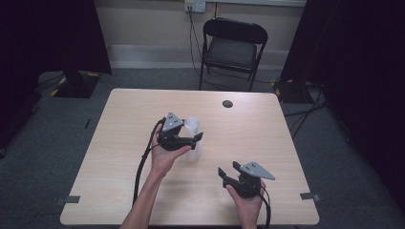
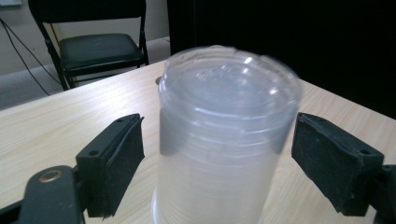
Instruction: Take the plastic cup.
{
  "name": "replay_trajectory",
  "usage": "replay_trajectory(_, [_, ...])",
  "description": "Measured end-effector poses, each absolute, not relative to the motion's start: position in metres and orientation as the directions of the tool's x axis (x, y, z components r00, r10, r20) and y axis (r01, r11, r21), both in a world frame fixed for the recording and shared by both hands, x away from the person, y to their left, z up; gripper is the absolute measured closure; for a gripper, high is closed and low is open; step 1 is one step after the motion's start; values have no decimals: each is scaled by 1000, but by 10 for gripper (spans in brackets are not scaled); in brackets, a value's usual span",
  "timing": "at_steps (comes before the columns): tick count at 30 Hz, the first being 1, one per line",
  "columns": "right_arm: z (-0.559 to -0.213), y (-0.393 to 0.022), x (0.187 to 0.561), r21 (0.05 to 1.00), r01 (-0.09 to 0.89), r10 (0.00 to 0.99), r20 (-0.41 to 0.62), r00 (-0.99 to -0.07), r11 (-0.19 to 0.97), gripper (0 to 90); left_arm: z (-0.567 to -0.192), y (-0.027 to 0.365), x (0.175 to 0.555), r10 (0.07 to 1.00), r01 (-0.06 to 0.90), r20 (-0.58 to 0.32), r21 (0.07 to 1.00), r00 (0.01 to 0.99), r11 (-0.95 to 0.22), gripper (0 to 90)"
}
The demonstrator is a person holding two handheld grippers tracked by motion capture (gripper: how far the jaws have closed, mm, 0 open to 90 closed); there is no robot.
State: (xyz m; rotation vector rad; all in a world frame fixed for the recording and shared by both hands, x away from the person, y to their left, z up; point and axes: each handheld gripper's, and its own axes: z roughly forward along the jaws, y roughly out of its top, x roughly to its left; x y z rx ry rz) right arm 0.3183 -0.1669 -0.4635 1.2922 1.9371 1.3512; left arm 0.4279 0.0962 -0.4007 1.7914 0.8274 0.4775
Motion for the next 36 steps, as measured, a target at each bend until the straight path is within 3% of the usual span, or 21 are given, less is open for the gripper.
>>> replay_trajectory(15, [-464, -166, 320, 890, 446, 873, 143, -466, 92, 352, -427, 87, 442, 739, 382, -87, 892, 668, -240, 160])
replay_trajectory(18, [-465, -166, 320, 890, 446, 871, 144, -469, 93, 350, -427, 86, 442, 738, 378, -76, 891, 670, -251, 202])
replay_trajectory(20, [-465, -165, 320, 890, 445, 871, 140, -471, 98, 349, -426, 87, 441, 731, 371, -73, 893, 678, -256, 279])
replay_trajectory(36, [-465, -164, 320, 891, 443, 869, 143, -474, 95, 349, -415, 88, 437, 740, 356, -80, 907, 668, -223, 290])
